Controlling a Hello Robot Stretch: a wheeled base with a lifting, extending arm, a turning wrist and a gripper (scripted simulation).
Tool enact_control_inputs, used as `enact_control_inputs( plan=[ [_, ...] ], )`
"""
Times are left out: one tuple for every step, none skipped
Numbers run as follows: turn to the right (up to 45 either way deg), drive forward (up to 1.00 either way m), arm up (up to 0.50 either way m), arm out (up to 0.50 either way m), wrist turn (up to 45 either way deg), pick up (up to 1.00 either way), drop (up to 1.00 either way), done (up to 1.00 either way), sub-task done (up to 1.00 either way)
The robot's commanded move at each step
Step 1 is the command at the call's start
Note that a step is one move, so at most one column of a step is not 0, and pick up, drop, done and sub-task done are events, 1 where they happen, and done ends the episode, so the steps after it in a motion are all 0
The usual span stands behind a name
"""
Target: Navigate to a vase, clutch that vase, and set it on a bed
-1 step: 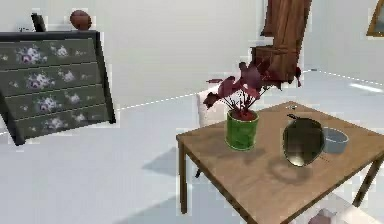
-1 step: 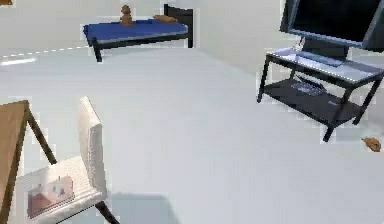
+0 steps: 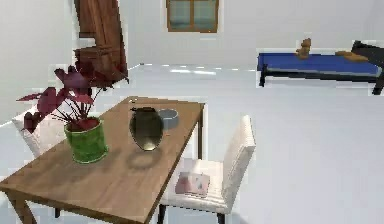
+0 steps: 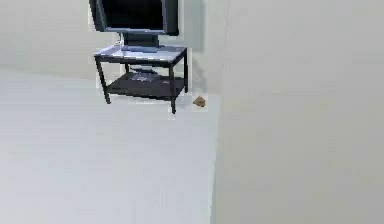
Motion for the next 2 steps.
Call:
enact_control_inputs(
  plan=[
    [24.0,0.0,0.0,0.0,0.0,0.0,0.0,0.0,0.0],
    [0.0,0.1,0.0,0.0,0.0,0.0,0.0,0.0,0.0]
  ],
)
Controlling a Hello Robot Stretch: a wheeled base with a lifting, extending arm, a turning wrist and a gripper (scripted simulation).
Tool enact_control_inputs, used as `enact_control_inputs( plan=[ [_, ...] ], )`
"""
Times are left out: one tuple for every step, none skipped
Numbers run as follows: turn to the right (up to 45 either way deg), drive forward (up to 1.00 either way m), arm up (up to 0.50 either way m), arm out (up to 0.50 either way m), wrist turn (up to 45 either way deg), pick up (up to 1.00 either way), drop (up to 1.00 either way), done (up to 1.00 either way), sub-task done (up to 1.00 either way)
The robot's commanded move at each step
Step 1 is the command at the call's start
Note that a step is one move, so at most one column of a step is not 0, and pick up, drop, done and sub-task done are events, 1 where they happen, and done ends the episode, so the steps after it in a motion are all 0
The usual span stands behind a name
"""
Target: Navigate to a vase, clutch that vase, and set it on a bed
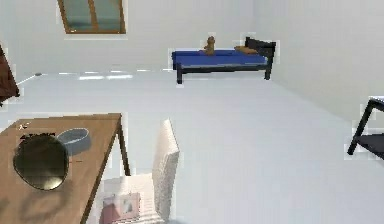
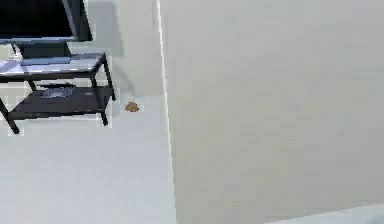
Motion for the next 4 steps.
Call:
enact_control_inputs(
  plan=[
    [-45.0,0.0,0.0,0.0,0.0,0.0,0.0,0.0,0.0],
    [-45.0,0.0,0.0,0.0,0.0,0.0,0.0,0.0,0.0],
    [-36.0,0.0,0.0,0.0,0.0,0.0,0.0,0.0,0.0],
    [30.0,0.0,0.0,0.0,0.0,0.0,0.0,0.0,0.0]
  ],
)
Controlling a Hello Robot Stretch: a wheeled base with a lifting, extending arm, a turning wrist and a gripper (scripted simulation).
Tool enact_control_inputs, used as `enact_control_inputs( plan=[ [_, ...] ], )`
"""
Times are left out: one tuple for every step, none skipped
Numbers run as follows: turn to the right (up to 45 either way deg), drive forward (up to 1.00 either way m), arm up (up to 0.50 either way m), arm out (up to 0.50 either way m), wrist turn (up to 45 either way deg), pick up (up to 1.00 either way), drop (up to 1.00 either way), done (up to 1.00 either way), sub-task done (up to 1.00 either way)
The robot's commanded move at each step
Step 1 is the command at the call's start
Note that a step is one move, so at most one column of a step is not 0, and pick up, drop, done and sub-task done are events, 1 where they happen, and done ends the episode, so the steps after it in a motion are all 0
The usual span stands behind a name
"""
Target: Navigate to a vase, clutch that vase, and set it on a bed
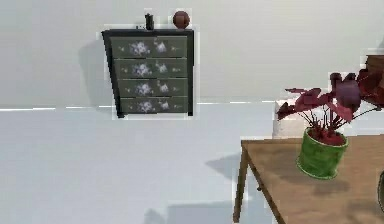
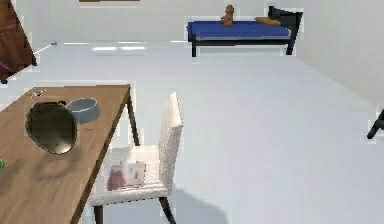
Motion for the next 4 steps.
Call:
enact_control_inputs(
  plan=[
    [0.0,1.0,0.0,0.0,0.0,0.0,0.0,0.0,0.0],
    [21.0,0.0,0.0,0.0,0.0,0.0,0.0,0.0,0.0],
    [0.0,0.0,0.5,0.0,0.0,0.0,0.0,0.0,0.0],
    [0.0,0.0,0.38,0.0,0.0,0.0,0.0,0.0,0.0]
  ],
)
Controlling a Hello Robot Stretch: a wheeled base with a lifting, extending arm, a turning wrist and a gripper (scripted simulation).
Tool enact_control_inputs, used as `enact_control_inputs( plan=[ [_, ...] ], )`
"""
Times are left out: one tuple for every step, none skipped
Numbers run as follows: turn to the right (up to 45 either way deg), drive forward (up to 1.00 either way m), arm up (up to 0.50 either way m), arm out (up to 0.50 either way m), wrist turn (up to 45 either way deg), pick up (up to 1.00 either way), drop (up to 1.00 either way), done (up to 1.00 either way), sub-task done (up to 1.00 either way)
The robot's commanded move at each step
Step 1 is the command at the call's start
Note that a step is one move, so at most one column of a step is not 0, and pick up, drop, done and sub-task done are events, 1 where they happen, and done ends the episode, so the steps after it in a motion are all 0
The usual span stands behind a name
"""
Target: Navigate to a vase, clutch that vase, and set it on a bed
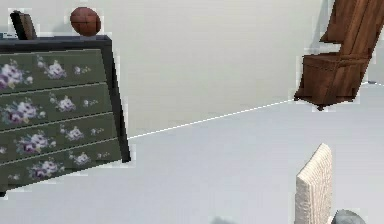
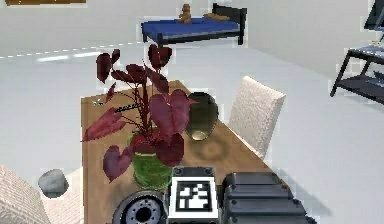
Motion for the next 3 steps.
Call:
enact_control_inputs(
  plan=[
    [0.0,0.0,0.0,0.48,0.0,0.0,0.0,0.0,0.0],
    [0.0,0.0,0.0,0.0,45.0,0.0,0.0,0.0,0.0],
    [0.0,0.0,0.0,0.0,45.0,0.0,0.0,0.0,0.0]
  ],
)
